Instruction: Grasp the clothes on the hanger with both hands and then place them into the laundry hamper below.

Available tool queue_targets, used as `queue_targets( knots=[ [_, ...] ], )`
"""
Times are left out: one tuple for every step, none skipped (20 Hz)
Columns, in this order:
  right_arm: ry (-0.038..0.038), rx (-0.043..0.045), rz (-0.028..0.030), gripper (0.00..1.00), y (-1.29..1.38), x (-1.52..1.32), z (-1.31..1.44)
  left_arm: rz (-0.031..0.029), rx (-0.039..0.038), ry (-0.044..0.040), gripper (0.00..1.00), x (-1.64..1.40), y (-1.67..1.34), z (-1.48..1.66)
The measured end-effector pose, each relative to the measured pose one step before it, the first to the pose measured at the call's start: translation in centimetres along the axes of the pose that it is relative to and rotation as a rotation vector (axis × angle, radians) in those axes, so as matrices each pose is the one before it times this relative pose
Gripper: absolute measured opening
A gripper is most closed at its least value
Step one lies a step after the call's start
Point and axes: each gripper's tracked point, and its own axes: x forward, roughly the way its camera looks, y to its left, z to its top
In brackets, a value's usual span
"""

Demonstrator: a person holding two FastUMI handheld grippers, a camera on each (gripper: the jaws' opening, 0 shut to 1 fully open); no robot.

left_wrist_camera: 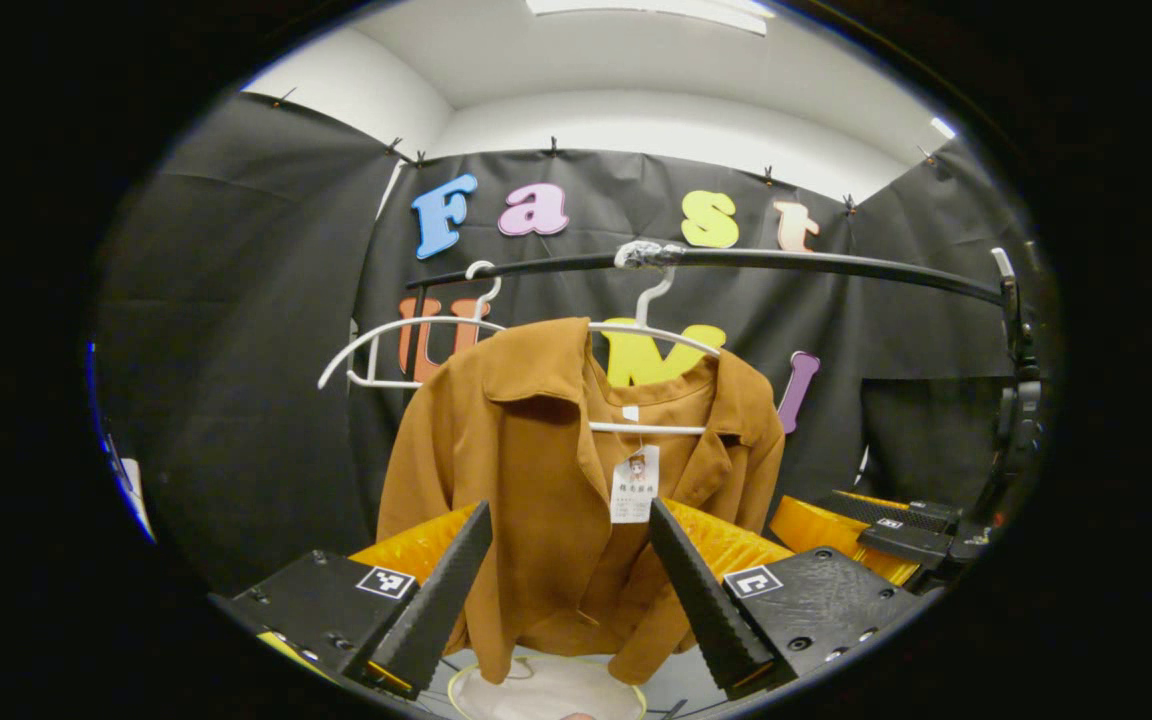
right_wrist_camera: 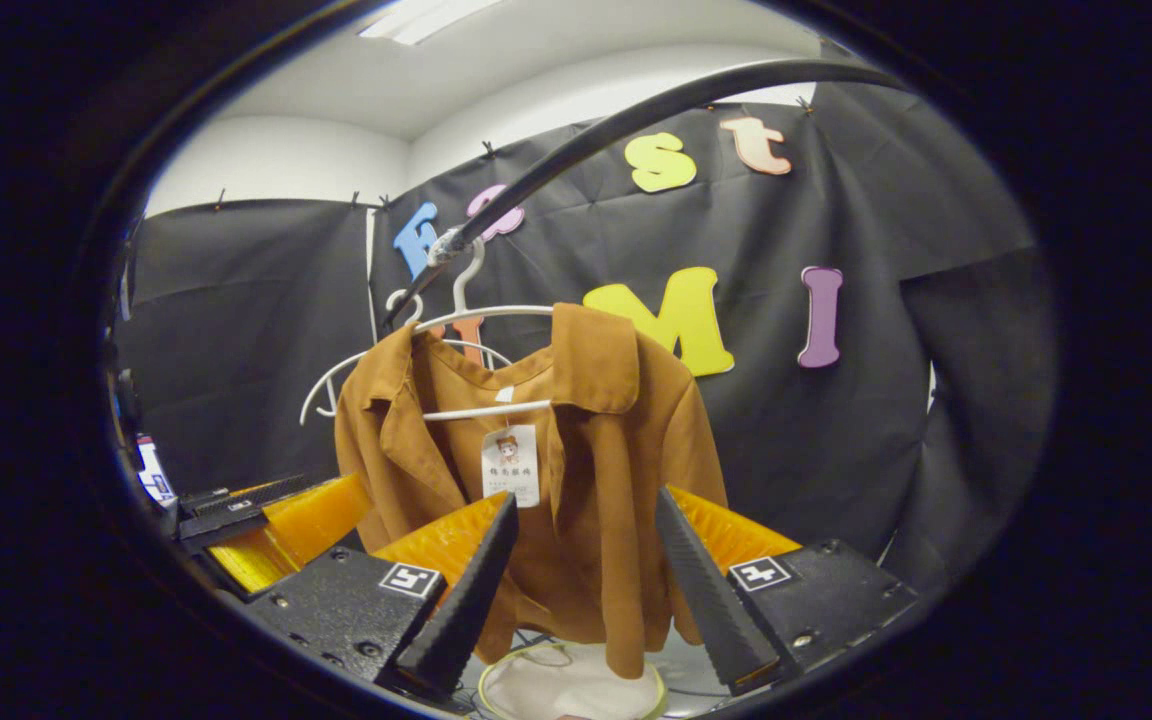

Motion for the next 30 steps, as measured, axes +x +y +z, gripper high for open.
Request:
queue_targets(
  knots=[
    [-0.01481, -0.01151, -0.00223, 0.9, 0.627, 0.986, 0.262, -0.0061, 0.00408, 0.00364, 1.0, 0.932, 0.103, 0.044],
    [-0.00088, -0.01243, -0.01063, 0.9, 0.295, 1.185, 0.137, -0.00487, -0.00309, 0.01313, 1.0, 0.989, 0.225, -0.176],
    [0.01148, -0.00921, -0.01849, 0.9, -0.137, 1.128, -0.296, -0.00641, -0.01069, 0.00855, 1.0, 1.096, 0.27, -0.181],
    [0.00931, 0.00108, -0.01238, 0.9, -0.024, 1.033, -0.074, -0.00772, -0.01748, 0.01108, 0.97, 1.136, 0.192, -0.11],
    [0.00358, 0.00292, -0.01013, 0.86, 0.005, 0.855, 0.088, -0.00984, -0.01752, 0.00202, 0.97, 0.809, 0.152, -0.012],
    [-0.0052, 0.00536, -0.0151, 0.86, -0.173, 0.7, 0.101, -0.00992, -0.01346, -0.00298, 0.97, 0.717, 0.179, 0.209],
    [0.00442, 0.00503, -0.01797, 0.9, -0.361, 0.797, 0.065, -0.01276, -0.0099, 0.00016, 0.97, 0.522, -0.019, 0.078],
    [0.00453, 0.00655, -0.00681, 0.9, -0.066, 0.614, -0.036, -0.00213, -0.00676, 0.00435, 0.97, 0.522, 0.111, 0.061],
    [0.00062, 0.0062, -0.00184, 0.91, 0.139, 0.639, 0.101, -0.00285, -0.00534, 0.00076, 1.0, 0.639, 0.277, 0.1],
    [-0.00407, 0.00315, 0.00109, 0.86, 0.119, 0.658, 0.05, 0.00724, -0.00532, 0.00417, 1.0, 0.569, 0.191, 0.031],
    [0.00099, 0.00165, -0.00664, 0.86, 0.036, 0.712, 0.063, 0.00103, -0.00575, 0.00341, 1.0, 0.613, 0.218, -0.019],
    [0.00393, 0.001, -0.0086, 0.91, -0.093, 0.564, -0.128, 0.00406, -0.00516, 0.01134, 1.0, 0.498, 0.123, -0.222],
    [0.00503, 0.00194, -0.0069, 0.91, 0.028, 0.683, -0.087, 0.0022, -0.00605, 0.00559, 1.0, 0.403, 0.07, -0.031],
    [0.00322, 0.0042, -0.00625, 0.91, -0.06, 0.659, -0.082, 0.01213, -0.00435, 0.00354, 1.0, 0.377, 0.21, -0.023],
    [0.00239, 0.00506, -0.00951, 0.86, 0.035, 0.694, -0.157, 0.01127, -0.00481, 0.00219, 1.0, 0.498, 0.4, -0.057],
    [0.00648, 0.00759, -0.01409, 0.91, -0.232, 0.58, -0.131, 0.0073, -0.00454, 0.00149, 1.0, 0.403, 0.21, 0.016],
    [0.00193, 0.01386, -0.0043, 0.91, -0.159, 0.553, -0.214, 0.00469, -0.00466, 0.00213, 1.0, 0.262, -0.119, -0.046],
    [0.00052, 0.01527, 0.00375, 0.91, 0.012, 0.325, -0.084, 0.00604, -0.00108, -0.00556, 1.0, 0.322, 0.021, 0.041],
    [-0.00485, 0.01568, 0.00163, 0.91, 0.073, 0.58, -0.022, 0.0099, -0.00175, -0.00322, 1.0, 0.157, 0.144, -0.022],
    [-0.00247, 0.01448, -0.00727, 0.91, -0.2, 0.37, -0.01, 0.00611, -0.00209, -0.00398, 1.0, 0.229, 0.082, 0.025],
    [-0.00491, 0.01508, -0.00042, 0.9, -0.092, 0.26, 0.066, 0.007, -0.00772, 0.00186, 1.0, 0.214, 0.15, -0.1],
    [-0.00897, 0.01658, 0.00139, 0.9, -0.001, -0.001, 0.084, 0.00267, -0.01327, -0.00244, 1.0, 0.142, 0.007, 0.022],
    [-0.00724, 0.01533, 0.00527, 0.9, 0.019, 0.014, 0.13, 0.00843, -0.01327, -0.00143, 1.0, 0.151, 0.064, 0.098],
    [-0.00631, 0.01417, -0.00192, 0.89, -0.312, -0.019, 0.042, 0.01101, -0.00596, -0.00154, 1.0, 0.133, 0.196, 0.016],
    [0.00244, 0.01175, 0.00548, 0.87, -0.253, 0.054, 0.045, 0.0172, 0.00975, -0.00503, 0.98, 0.097, 0.3, 0.209],
    [0.00379, 0.01174, -0.00443, 0.8, -0.386, 0.021, -0.184, 0.01439, 0.01521, -0.00675, 0.96, 0.046, 0.156, 0.13],
    [0.00005, 0.01149, -0.01306, 0.7, -0.642, -0.078, 0.095, 0.01191, 0.00764, -0.00606, 0.94, 0.147, 0.365, 0.176],
    [-0.00577, 0.01002, -0.01433, 0.63, -0.647, -0.274, 0.188, 0.00441, -0.0043, -0.01194, 0.84, -0.187, 0.174, 0.251],
    [-0.00862, 0.0074, -0.0103, 0.51, -0.496, -0.291, 0.287, -0.00319, -0.00429, -0.00479, 0.74, 0.023, 0.103, 0.243],
    [-0.00976, 0.00465, -0.00758, 0.41, -0.3, -0.438, 0.314, -0.00552, -0.00371, -0.00321, 0.64, -0.112, 0.084, 0.233]
  ],
)
